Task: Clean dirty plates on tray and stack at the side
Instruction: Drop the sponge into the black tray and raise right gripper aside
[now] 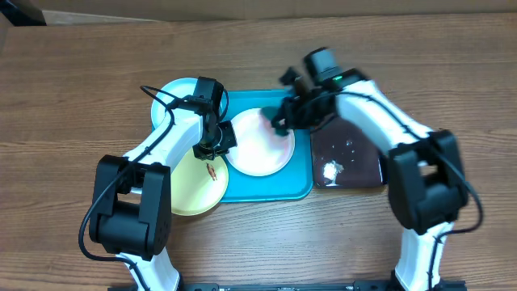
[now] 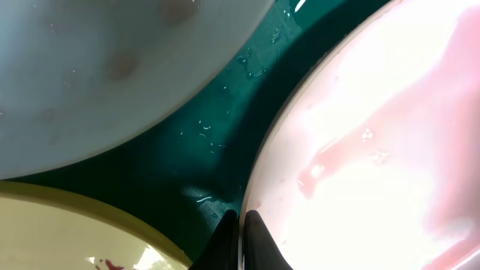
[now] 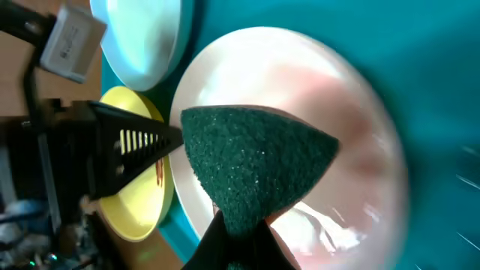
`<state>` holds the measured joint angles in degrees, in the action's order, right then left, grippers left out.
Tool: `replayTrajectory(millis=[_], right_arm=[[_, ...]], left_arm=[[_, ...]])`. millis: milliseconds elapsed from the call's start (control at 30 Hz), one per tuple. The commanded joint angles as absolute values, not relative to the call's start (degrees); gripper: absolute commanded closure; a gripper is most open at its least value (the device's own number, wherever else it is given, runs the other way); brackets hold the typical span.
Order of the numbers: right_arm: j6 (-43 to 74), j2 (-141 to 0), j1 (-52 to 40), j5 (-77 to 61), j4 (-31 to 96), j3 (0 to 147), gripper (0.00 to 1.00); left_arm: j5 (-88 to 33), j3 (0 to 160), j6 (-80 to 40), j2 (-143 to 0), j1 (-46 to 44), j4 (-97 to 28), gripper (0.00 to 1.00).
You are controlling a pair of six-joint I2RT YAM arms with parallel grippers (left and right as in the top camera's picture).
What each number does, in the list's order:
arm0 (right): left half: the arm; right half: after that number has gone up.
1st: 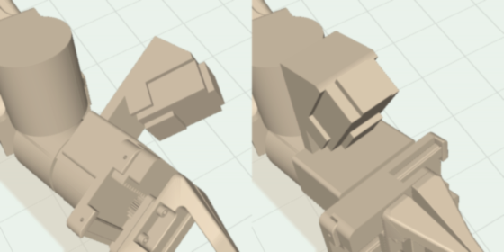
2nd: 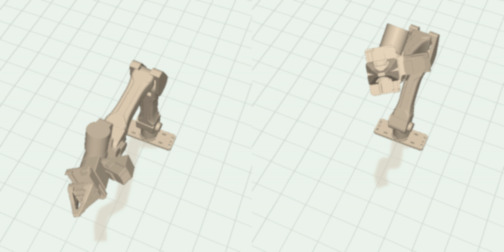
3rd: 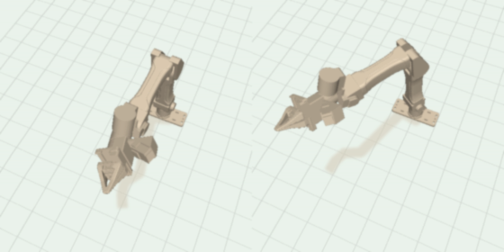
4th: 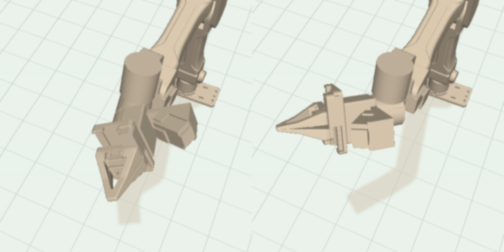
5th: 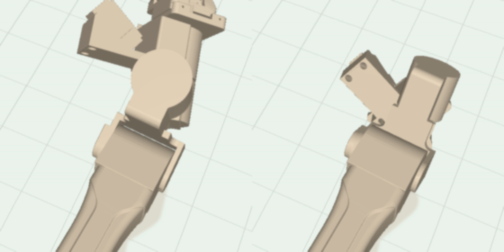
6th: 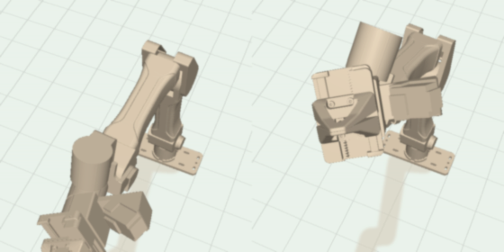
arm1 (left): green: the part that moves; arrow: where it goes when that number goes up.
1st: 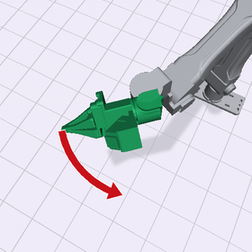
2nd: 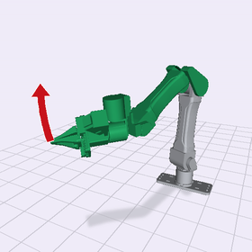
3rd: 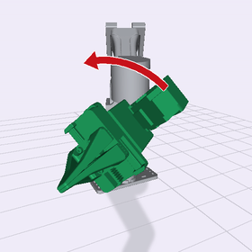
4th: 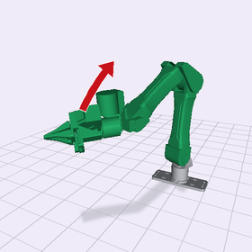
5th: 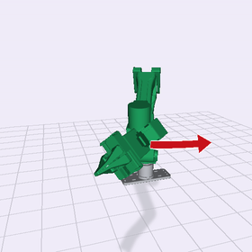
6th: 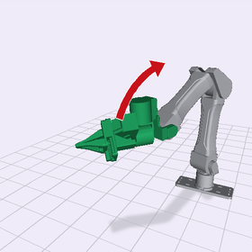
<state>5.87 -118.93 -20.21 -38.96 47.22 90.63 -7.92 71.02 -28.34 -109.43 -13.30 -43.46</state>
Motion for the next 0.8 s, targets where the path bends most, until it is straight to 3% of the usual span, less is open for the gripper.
replayTrajectory(millis=[0,100,367,633,667,767], right_arm=[[1.4,-114.0,-17.1,-40.5,51.6,92.2,0.96],[1.0,-113.8,-14.0,-33.7,57.0,92.2,0.96],[4.3,-113.9,-11.4,-2.8,59.5,87.2,0.96],[6.2,-114.0,-11.4,2.9,50.6,79.7,0.96],[6.2,-114.0,-11.4,2.9,49.9,79.3,0.89],[6.2,-114.0,-11.4,2.2,49.2,79.4,0.40]], left_arm=[[-8.4,72.2,-27.0,-109.4,-13.5,-43.3,0.96],[-8.4,72.2,-27.0,-109.4,-13.5,-43.2,0.87],[-8.4,72.1,-27.2,-109.4,-13.6,-41.7,0.84],[-8.4,72.1,-27.2,-109.4,-14.1,-41.7,0.82],[-8.4,72.1,-27.2,-109.4,-14.3,-41.7,0.81],[-8.4,72.1,-27.2,-109.4,-15.0,-41.7,0.71]])
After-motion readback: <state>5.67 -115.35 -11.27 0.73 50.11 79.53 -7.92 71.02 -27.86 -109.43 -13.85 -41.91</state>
